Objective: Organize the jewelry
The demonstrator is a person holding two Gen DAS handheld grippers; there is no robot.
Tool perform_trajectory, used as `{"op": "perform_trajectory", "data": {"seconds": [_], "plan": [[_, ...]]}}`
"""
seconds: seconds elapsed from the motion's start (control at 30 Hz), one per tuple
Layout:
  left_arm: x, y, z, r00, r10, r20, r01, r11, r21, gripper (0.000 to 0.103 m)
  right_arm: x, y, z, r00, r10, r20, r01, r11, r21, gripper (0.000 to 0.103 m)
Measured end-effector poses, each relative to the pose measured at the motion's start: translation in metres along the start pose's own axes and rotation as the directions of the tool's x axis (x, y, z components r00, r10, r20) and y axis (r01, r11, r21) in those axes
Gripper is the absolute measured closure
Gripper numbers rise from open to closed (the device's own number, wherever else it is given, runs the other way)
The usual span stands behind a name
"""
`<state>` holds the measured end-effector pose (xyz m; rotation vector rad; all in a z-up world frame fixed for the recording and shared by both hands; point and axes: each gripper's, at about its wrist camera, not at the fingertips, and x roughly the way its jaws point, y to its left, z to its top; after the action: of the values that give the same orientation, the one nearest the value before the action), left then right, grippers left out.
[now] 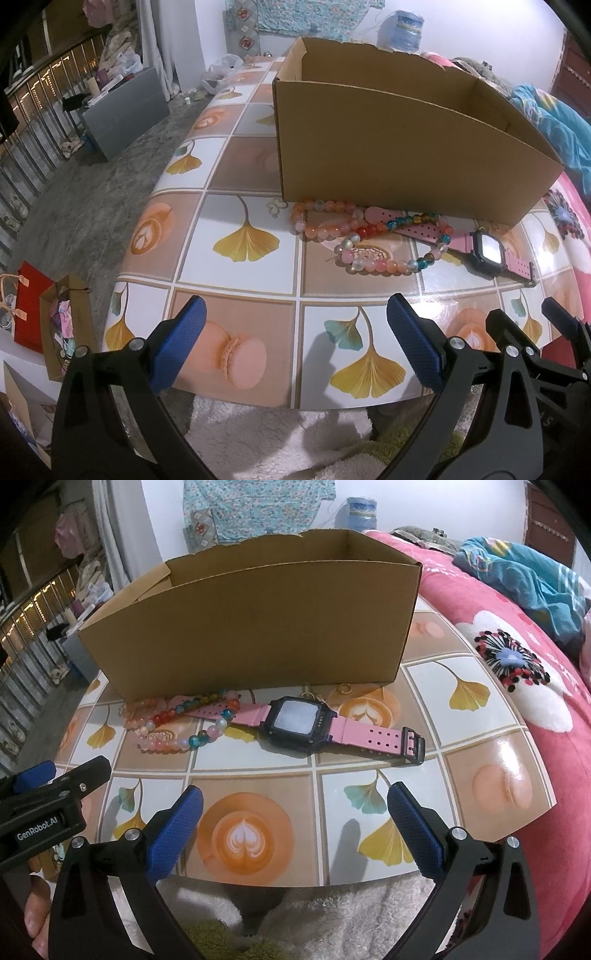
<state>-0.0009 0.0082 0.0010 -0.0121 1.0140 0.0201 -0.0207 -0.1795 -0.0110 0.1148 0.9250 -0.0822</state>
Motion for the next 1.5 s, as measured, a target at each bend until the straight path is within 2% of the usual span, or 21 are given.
{"op": "perform_trajectory", "data": {"seconds": [1.07,1.33,1.5], "plan": [[0.003,0.002,0.000,1.000,0.014,-0.001,-0.014,1.000,-0.004,0.008,-0.001,-0.003,0.001,1.000,-0.013,0.009,0.013,1.000,0.008,0.006],[0.011,0.007,0.003,1.000,-0.019,-0.005,0.019,1.000,0.006,0.009,0.001,-0.008,0.004,1.000,-0.012,0.024,0.012,1.000,0.023,0.006],[0.012,0.013,0.004,0.999,-0.047,0.009,0.046,0.999,0.028,0.008,0.000,-0.011,0.009,0.997,0.030,0.065,-0.031,0.999,0.021,0.006]]}}
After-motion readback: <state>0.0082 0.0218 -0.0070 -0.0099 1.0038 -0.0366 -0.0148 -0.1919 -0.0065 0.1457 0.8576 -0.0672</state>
